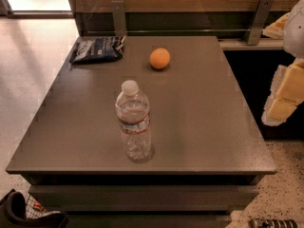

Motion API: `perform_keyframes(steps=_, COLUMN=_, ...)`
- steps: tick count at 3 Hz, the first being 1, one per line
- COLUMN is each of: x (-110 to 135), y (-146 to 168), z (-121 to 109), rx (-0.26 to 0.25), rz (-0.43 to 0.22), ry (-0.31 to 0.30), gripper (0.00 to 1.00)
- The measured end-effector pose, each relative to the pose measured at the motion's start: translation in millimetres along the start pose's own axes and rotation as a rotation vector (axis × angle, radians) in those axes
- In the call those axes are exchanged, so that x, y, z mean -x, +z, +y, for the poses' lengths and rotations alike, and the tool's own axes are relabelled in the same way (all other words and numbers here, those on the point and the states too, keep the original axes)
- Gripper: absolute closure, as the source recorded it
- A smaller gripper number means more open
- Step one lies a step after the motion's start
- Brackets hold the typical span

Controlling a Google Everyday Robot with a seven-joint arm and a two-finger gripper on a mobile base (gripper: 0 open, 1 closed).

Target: Move water bottle near blue chip bag

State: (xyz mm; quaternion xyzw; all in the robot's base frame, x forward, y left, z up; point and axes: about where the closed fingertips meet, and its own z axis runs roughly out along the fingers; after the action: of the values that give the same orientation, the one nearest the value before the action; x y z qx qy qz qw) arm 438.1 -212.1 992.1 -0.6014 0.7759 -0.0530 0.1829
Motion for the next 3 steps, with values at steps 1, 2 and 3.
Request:
perform_keyframes(steps=1, x=0, y=0, z=0, rx=0.000, rz=0.000, ry=0.000, gripper=0.00)
perform_keyframes(steps=2, x=4, y=4, z=3, rx=0.012, rz=-0.046, ry=0.003, gripper=0.00)
perform_keyframes(steps=3, x=12, y=20, z=7, rx=0.080, rz=-0.205, ry=0.024, gripper=0.00)
